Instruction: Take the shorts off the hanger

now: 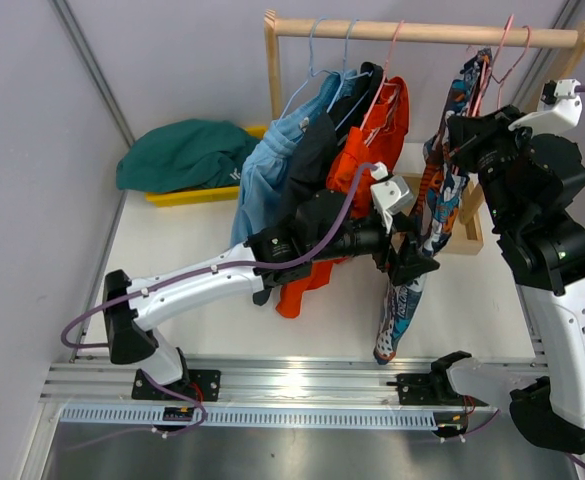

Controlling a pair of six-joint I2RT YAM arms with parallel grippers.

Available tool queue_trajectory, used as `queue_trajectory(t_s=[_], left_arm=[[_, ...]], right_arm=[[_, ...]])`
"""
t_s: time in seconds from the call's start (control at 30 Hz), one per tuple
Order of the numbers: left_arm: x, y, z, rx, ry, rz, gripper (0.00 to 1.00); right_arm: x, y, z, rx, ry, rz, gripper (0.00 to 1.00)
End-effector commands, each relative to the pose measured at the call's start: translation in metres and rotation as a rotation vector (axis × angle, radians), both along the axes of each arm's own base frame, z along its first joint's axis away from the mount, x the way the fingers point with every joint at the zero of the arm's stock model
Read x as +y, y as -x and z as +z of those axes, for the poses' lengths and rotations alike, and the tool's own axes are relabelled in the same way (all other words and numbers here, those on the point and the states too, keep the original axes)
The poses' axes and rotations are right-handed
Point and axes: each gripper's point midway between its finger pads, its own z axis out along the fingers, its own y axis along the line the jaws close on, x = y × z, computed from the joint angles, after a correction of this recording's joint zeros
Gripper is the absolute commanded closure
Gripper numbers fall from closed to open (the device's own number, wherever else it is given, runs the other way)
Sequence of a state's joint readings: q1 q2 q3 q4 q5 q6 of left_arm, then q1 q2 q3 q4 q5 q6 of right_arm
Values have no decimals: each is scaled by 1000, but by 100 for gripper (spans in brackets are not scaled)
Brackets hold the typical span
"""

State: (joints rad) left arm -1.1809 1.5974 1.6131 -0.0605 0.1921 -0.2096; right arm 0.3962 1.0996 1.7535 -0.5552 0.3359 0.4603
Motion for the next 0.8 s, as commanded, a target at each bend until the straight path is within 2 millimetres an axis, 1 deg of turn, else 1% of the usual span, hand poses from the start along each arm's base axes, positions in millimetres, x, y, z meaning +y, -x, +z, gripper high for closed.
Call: queue_trajectory(t_s=[0.0, 0.03, 0.07, 0.1, 0.13, 0.17, 0.2, 0.27, 0.3, 0.37, 0.4, 0.43, 0.47, 0.5, 0.53, 0.57, 0.6, 0.63, 0.67, 0.7, 0.73, 0.77], left_arm=[[-12, 7, 26, -19, 93, -40, 2], [-14, 6, 24, -17, 90, -37, 4], [-16, 5, 15, -3, 78, -37, 9], [-18, 6, 15, -2, 85, -46, 23], [-20, 7, 14, 3, 89, -52, 32], [-22, 9, 11, 14, 89, -61, 49], [-25, 8, 4, 22, 80, -63, 73], [-26, 9, 0, 36, 78, -64, 94], [-25, 11, -1, 35, 79, -62, 100], [-22, 13, -5, 36, 74, -53, 100], [-16, 19, 3, 31, 87, -52, 100], [-14, 22, -9, 40, 60, -42, 100], [-11, 32, -11, 40, 52, -49, 100], [-7, 40, -8, 33, 56, -50, 100], [3, 51, -28, 32, 18, -51, 100], [8, 54, -30, 26, 17, -25, 100], [11, 75, -50, 31, -20, -50, 100], [19, 85, -44, 33, -3, -52, 100], [23, 91, -58, 46, -19, -40, 100], [26, 108, -79, 63, -52, -69, 100], [29, 116, -82, 92, -44, -81, 100], [34, 118, -96, 103, -56, -61, 100]], right_arm=[[-2, 7, 30, -101, -54, 3, 100], [-1, 8, 32, -104, -54, 7, 100], [-2, 9, 33, -106, -59, 6, 100], [-2, 9, 34, -108, -60, 9, 100], [-2, 11, 39, -118, -65, 11, 100], [-2, 12, 39, -119, -67, 11, 100], [-3, 12, 41, -123, -72, 11, 100], [-3, 12, 45, -129, -75, 9, 100], [-4, 12, 45, -129, -72, 6, 100], [-5, 10, 46, -125, -66, -1, 100], [-5, 9, 46, -125, -63, -5, 100], [-7, 9, 48, -128, -60, -10, 100], [-8, 9, 50, -131, -55, -16, 100], [-9, 7, 50, -130, -51, -22, 100], [-12, 6, 51, -131, -46, -32, 100], [-15, 8, 55, -138, -45, -39, 100], [-16, 5, 55, -134, -35, -43, 100], [-17, 4, 56, -135, -32, -48, 100], [-23, 3, 58, -137, -31, -65, 100], [-23, 2, 60, -138, -29, -60, 100], [-24, 1, 61, -138, -31, -64, 100], [-28, 1, 61, -134, -31, -75, 100]])
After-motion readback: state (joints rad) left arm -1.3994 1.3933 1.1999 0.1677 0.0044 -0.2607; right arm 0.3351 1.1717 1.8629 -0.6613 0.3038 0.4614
